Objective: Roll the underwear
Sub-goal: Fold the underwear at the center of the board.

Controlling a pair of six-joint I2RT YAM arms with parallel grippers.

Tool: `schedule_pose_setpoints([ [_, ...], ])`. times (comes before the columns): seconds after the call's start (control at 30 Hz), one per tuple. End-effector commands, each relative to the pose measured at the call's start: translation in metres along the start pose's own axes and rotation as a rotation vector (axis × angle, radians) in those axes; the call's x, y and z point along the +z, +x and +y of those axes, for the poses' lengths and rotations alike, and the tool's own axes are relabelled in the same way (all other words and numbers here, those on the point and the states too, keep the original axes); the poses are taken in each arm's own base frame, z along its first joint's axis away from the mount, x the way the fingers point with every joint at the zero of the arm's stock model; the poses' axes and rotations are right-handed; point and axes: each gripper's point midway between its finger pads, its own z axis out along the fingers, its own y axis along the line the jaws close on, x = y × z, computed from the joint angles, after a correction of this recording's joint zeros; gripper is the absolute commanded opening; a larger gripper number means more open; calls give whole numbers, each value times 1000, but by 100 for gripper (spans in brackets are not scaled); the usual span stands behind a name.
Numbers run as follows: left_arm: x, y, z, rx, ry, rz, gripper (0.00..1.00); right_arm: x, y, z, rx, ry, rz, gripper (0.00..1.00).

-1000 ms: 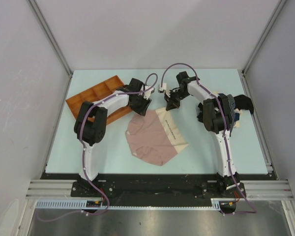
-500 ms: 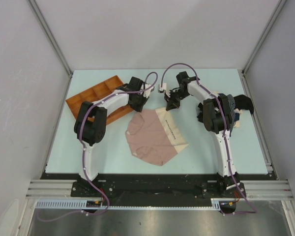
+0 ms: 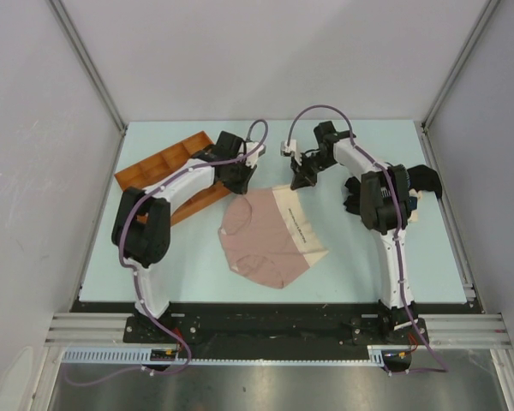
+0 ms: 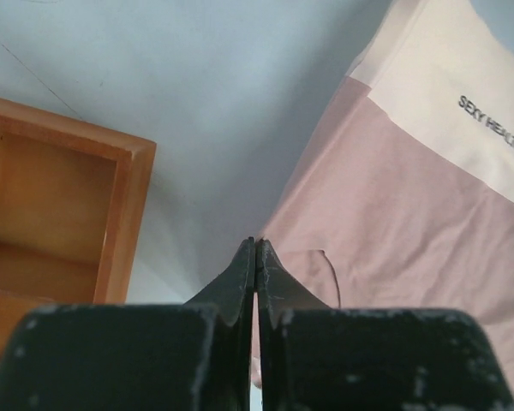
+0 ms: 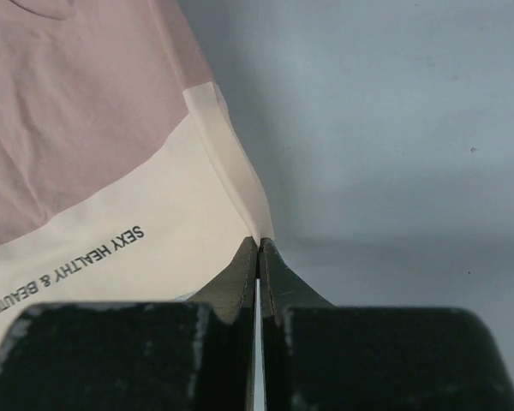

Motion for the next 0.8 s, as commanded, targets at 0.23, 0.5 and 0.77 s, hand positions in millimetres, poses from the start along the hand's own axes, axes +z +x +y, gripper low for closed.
schedule_pose_setpoints([
  [0.23,-43,-7,-47,-14,98,-98,0,-47,-39,33,-126,-9,-129,0],
  [0.5,-59,1,-78,2,142,-110,0,-53,-30,66,-137,-56,-111,0],
  [0.77,-68,17,-114,28,183,-107,0,-61,-18,96,-151,-73,-91,0],
])
